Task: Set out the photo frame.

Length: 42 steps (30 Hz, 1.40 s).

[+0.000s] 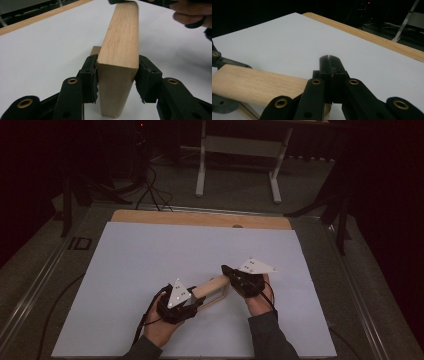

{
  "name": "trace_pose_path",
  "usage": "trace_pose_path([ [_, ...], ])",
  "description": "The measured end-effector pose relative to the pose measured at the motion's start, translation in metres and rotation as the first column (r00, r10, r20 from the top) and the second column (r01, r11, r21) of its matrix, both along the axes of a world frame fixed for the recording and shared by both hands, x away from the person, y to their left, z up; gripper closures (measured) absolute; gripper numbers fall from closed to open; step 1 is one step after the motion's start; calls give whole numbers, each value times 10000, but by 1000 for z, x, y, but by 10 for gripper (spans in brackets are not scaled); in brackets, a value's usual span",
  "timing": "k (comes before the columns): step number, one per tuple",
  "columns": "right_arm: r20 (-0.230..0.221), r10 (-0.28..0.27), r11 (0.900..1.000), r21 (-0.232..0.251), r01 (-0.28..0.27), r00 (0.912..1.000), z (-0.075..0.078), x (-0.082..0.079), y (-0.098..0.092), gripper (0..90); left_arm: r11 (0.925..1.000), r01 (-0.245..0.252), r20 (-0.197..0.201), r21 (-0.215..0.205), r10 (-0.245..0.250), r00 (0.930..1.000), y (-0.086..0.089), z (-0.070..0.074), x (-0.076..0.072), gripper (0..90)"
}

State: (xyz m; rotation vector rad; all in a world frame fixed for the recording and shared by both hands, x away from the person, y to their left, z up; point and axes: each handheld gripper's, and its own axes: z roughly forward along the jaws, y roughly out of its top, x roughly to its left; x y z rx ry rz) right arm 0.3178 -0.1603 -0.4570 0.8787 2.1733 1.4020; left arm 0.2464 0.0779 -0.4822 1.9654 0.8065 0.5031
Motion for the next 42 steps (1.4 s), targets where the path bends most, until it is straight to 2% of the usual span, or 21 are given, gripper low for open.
trace_pose_path([
  [5,-21,-3,10000,-10,3,10000,0,0,0,896,9998,-107,-18,179,107,9999,1,-1,3,552],
  [29,-136,90,10000,-31,-90,9999,1,-1,-3,896,9970,-730,-66,268,732,9973,6,-1,11,563],
  [35,-177,65,10000,-63,-66,9998,2,-1,-4,896,9932,-1155,-214,124,1157,9931,9,-1,14,560],
  [42,-206,103,9999,-78,-105,9997,2,-1,-4,895,9893,-1456,-176,82,1457,9892,10,-1,15,563],
])
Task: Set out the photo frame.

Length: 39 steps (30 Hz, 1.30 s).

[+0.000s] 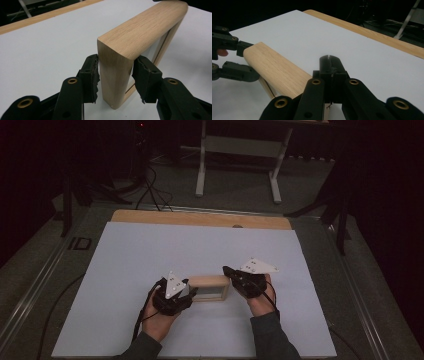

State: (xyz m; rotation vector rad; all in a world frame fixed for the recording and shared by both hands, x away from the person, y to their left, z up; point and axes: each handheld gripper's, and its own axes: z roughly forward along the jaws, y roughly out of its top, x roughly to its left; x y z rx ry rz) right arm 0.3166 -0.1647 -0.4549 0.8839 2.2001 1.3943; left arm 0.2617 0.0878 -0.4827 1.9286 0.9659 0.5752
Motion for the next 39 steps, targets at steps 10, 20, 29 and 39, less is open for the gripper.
trace_pose_path([
  [10,-29,167,9997,171,-166,9999,0,1,-3,808,9999,127,-36,-6,-127,9999,0,-2,1,552],
  [20,-108,245,9984,510,-240,9996,3,1,-10,623,9999,142,-68,-5,-142,9999,-1,-3,2,552],
  [29,-328,749,9953,635,-727,9967,5,2,-16,484,9998,202,-174,-19,-202,9996,0,-5,4,550],
  [39,-668,1574,9872,376,-1552,9853,2,1,-12,398,9997,217,-191,-82,-219,9996,0,-6,5,551],
])
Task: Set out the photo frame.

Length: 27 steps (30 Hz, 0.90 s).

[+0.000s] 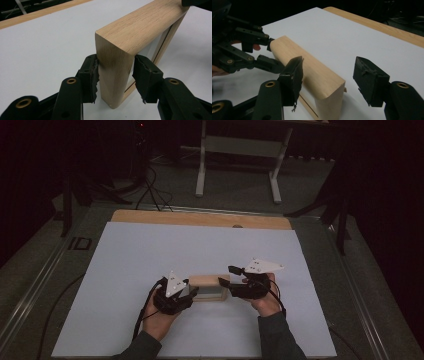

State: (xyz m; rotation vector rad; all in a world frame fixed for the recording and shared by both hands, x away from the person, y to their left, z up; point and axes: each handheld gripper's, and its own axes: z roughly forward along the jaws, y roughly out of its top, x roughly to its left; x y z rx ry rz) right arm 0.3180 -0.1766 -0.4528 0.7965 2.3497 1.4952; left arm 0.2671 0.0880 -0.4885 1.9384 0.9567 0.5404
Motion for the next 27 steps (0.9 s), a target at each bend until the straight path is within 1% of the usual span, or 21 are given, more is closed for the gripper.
trace_pose_path([
  [7,-186,164,9998,-148,-167,9997,-4,0,0,383,10000,-87,-8,4,87,10000,0,-1,2,556],
  [14,-518,247,9987,-423,-269,9983,-12,2,2,386,9999,-104,-29,7,104,9999,1,0,2,561],
  [21,-578,251,9964,-798,-296,9980,-16,1,4,406,9999,-120,-17,-17,120,9999,1,0,3,565],
  [27,-616,212,9953,-927,-269,9979,-18,3,3,437,9999,-132,-27,-33,132,9999,2,0,3,572],
])
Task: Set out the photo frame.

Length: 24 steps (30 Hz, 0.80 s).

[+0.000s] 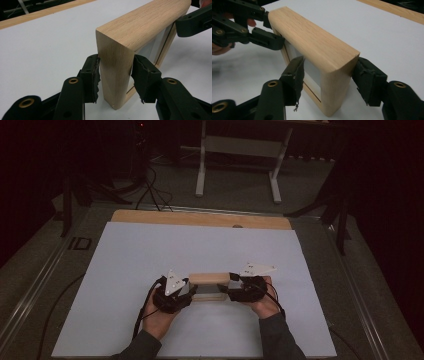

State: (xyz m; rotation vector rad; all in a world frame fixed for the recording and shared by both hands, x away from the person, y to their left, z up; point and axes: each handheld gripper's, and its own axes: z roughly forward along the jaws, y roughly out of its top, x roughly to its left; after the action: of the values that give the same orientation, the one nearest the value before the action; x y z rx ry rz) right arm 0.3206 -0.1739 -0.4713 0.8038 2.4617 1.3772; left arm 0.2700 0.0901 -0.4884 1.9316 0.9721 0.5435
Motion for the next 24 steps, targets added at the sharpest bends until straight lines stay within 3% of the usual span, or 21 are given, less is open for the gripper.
trace_pose_path([
  [6,3,-74,9998,-188,74,10000,-2,1,-1,499,9999,35,-99,-115,-37,9999,1,1,1,575],
  [14,201,-200,9992,-346,206,9996,-1,0,2,528,9998,-68,-59,-179,67,10000,4,4,2,629],
  [24,328,-169,9989,-438,184,9993,-1,-1,5,528,9998,-7,-72,-210,6,10000,6,3,5,613],
])
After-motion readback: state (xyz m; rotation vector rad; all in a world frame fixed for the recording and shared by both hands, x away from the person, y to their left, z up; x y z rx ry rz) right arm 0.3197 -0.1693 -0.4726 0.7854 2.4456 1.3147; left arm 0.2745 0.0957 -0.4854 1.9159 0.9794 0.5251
